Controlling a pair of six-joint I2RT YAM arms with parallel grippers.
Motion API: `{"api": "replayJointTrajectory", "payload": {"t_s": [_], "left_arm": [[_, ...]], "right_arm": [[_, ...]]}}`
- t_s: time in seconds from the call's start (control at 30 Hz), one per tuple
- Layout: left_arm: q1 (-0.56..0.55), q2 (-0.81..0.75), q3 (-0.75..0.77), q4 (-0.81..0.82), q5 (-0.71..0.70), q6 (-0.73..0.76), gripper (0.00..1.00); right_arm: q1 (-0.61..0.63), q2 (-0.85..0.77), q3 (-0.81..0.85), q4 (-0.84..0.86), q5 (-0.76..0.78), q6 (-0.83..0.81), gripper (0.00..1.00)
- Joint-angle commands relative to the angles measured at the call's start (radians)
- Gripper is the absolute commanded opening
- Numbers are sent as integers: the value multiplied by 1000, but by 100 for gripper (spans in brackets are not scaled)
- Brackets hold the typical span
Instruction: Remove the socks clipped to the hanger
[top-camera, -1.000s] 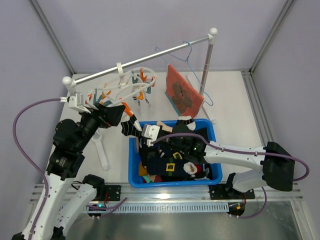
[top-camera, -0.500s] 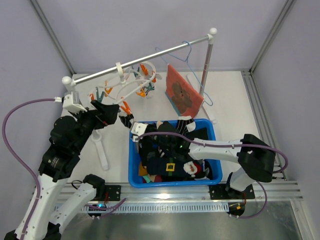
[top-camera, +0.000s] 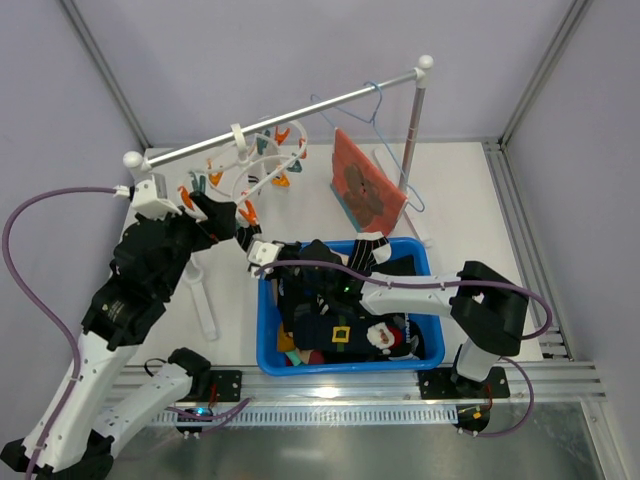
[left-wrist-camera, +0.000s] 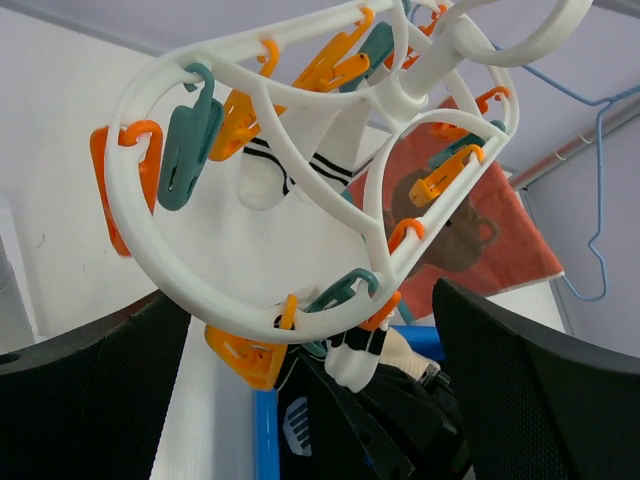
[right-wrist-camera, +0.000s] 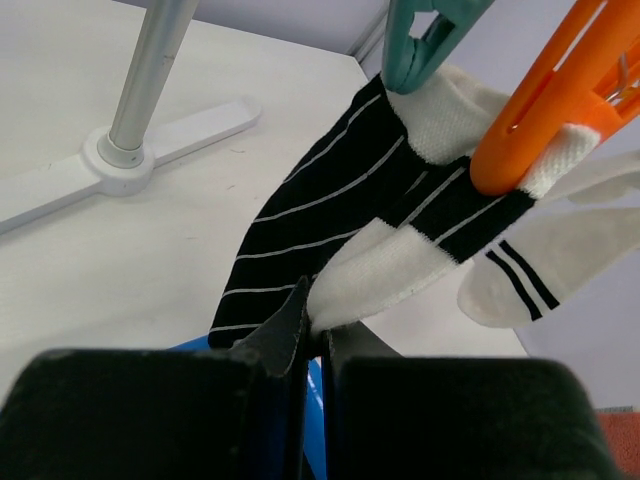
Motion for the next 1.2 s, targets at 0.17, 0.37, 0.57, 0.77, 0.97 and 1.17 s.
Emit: {"api": "replayJointTrajectory", "payload": {"t_s": [0.17, 0.37, 0.57, 0.77, 0.97, 1.17], "left_arm": [[-9, -71, -81, 287, 138, 125, 100], [-9, -164, -155, 341, 279, 97, 100], [-9, -114, -168, 298, 300, 154, 100], [-9, -206, -404, 525, 399, 200, 100], [-9, -338, -538, 629, 462, 205, 100], [-9, -333, -624, 758, 529, 226, 99]], "right_arm": [[-16, -9, 41, 12, 8, -19, 4], [-24, -17, 57, -11, -10, -20, 4], [-25, -70, 72, -32, -30, 23, 4], [-24, -207, 41, -75, -76, 95, 4], [-24, -271, 53, -131, -73, 150, 4], [-24, -296, 63, -161, -99, 198, 4]]}}
